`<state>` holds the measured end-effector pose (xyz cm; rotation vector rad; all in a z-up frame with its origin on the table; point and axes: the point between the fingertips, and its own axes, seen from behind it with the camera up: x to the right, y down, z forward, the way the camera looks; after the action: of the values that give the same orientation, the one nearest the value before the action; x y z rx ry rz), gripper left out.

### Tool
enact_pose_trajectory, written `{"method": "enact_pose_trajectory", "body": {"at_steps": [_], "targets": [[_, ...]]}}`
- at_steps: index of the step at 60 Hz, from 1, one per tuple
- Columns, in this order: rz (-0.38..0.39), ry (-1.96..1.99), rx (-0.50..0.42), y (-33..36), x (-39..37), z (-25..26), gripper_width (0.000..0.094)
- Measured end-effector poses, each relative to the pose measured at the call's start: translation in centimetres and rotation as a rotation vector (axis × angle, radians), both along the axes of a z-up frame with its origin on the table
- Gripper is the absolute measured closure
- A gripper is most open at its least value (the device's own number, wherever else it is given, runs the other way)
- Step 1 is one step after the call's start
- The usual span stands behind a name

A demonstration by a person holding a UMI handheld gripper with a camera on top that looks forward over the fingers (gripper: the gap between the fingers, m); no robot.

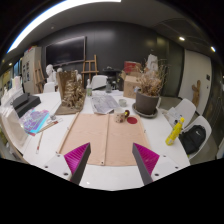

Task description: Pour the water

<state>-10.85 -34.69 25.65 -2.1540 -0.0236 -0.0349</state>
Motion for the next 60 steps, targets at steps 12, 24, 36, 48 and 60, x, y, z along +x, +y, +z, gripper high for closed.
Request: {"method": "enact_pose_trajectory", "body": {"at_steps": [12,24,36,48,60], "targets": [[-0.092,-0.047,0.016,0.3,17.2,-3.7,0.0077],[-0.107,-0.065,0.059,2.7,31.3,-8.8,0.0076],[-0.077,-0.028,0.143,9.7,39.1,-13.2,0.0078],[-0.081,0.011,0.197,17.7,42.4,-16.5,0.0076],[-0.081,0.018,0.208,21.9,43.2,-19.9,0.025]]}}
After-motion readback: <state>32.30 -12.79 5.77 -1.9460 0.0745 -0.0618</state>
